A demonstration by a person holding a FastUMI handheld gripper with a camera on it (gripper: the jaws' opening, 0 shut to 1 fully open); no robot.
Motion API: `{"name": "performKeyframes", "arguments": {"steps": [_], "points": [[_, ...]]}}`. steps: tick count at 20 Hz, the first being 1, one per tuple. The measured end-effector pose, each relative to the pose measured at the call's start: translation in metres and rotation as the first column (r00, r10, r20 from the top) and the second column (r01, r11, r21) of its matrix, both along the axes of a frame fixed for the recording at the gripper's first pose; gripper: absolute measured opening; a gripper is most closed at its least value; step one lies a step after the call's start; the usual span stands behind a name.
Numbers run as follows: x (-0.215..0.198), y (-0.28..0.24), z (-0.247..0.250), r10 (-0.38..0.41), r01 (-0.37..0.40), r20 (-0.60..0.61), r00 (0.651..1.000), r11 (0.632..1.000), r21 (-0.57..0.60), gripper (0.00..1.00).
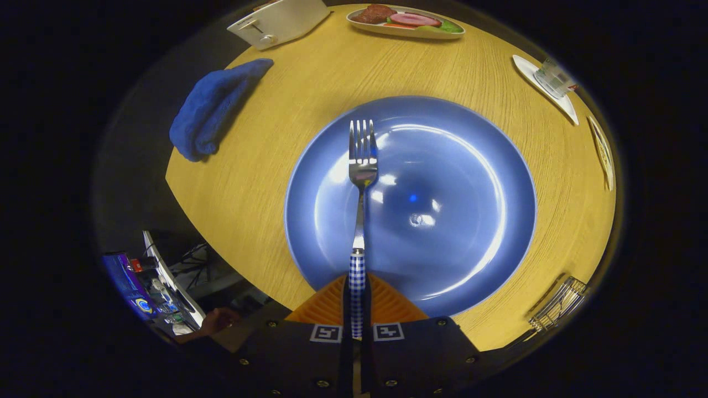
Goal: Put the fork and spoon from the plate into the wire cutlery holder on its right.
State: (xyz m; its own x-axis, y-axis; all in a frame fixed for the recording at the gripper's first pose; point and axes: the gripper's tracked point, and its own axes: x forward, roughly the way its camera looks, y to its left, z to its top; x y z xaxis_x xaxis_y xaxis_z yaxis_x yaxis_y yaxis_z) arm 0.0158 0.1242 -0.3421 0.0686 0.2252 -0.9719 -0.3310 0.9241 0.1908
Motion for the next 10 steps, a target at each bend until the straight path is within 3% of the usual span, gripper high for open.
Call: {"name": "performKeyframes", "arguments": {"steps": [5, 10], "points": [[0.000, -0.034, 0.028, 0.003, -0.002, 0.033, 0.999, 0.999, -0.034, 0.06], [-0.017, -0.076, 0.043, -0.055, 0.057, 0.030, 0.998, 0.997, -0.058, 0.06]]}}
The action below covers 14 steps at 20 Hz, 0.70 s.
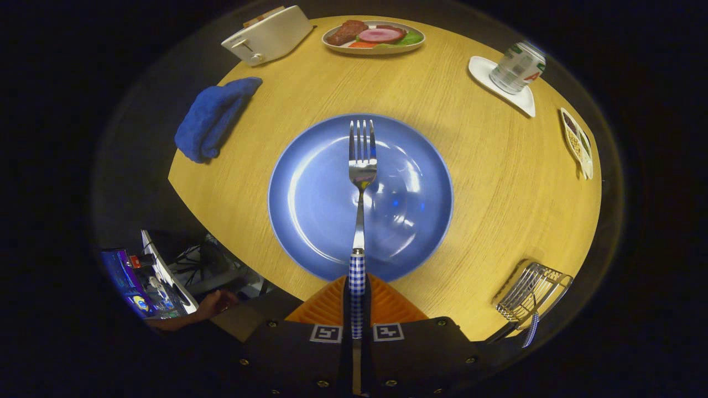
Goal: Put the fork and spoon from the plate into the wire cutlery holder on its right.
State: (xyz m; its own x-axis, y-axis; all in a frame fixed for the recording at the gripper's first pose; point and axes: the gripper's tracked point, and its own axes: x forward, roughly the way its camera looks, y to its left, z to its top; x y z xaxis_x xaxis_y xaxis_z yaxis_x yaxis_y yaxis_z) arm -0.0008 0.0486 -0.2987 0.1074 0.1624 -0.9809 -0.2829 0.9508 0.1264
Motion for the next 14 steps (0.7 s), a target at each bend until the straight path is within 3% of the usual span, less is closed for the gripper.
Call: {"name": "performKeyframes", "arguments": {"steps": [14], "points": [[-0.086, -0.147, 0.023, -0.265, 0.262, -0.061, 0.962, 0.964, -0.048, 0.06]]}}
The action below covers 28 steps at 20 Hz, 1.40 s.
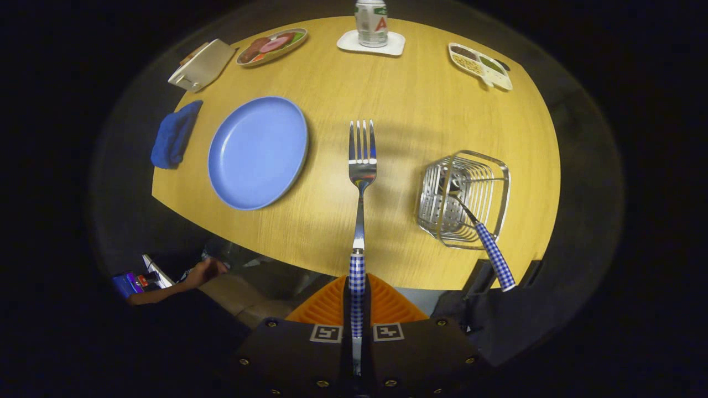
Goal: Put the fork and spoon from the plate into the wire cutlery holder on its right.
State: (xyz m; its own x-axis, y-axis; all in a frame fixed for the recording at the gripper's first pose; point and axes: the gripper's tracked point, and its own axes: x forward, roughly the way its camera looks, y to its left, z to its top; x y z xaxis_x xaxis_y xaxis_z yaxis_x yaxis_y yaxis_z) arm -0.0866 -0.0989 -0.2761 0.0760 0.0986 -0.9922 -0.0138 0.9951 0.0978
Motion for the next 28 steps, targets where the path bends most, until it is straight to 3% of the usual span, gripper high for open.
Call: {"name": "performKeyframes", "arguments": {"steps": [4, 9, 13, 18, 23, 28], "points": [[-0.012, -0.018, 0.008, -0.069, 0.069, -0.006, 0.998, 0.997, 0.018, 0.06], [-0.030, -0.034, 0.013, -0.098, 0.100, -0.063, 0.993, 0.994, 0.040, 0.06], [-0.040, -0.037, 0.023, -0.157, 0.180, -0.150, 0.976, 0.971, 0.155, 0.06], [-0.036, -0.062, 0.020, -0.188, 0.217, -0.216, 0.958, 0.968, 0.123, 0.06], [-0.035, -0.069, 0.012, -0.133, 0.167, -0.283, 0.950, 0.981, 0.098, 0.06], [-0.038, -0.074, 0.016, -0.063, 0.102, -0.403, 0.913, 0.992, 0.075, 0.06]]}}
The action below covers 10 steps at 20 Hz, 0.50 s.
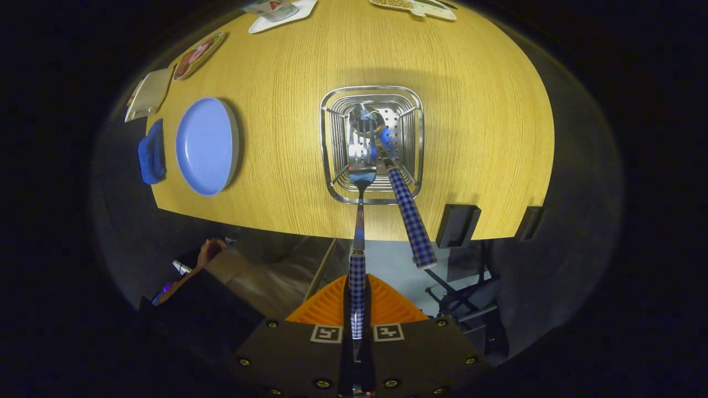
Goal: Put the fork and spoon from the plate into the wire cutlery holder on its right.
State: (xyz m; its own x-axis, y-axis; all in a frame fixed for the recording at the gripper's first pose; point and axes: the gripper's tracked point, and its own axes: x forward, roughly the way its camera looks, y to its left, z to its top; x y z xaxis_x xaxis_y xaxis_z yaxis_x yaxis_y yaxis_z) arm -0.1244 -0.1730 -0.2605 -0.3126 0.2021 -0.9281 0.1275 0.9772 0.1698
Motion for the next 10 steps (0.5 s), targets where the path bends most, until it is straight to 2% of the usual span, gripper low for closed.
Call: {"name": "performKeyframes", "arguments": {"steps": [5, 10], "points": [[0.005, -0.007, 0.008, 0.108, -0.113, -0.121, 0.987, 0.993, -0.041, 0.06], [0.024, -0.007, 0.006, 0.144, -0.152, -0.155, 0.977, 0.987, -0.047, 0.07]]}}
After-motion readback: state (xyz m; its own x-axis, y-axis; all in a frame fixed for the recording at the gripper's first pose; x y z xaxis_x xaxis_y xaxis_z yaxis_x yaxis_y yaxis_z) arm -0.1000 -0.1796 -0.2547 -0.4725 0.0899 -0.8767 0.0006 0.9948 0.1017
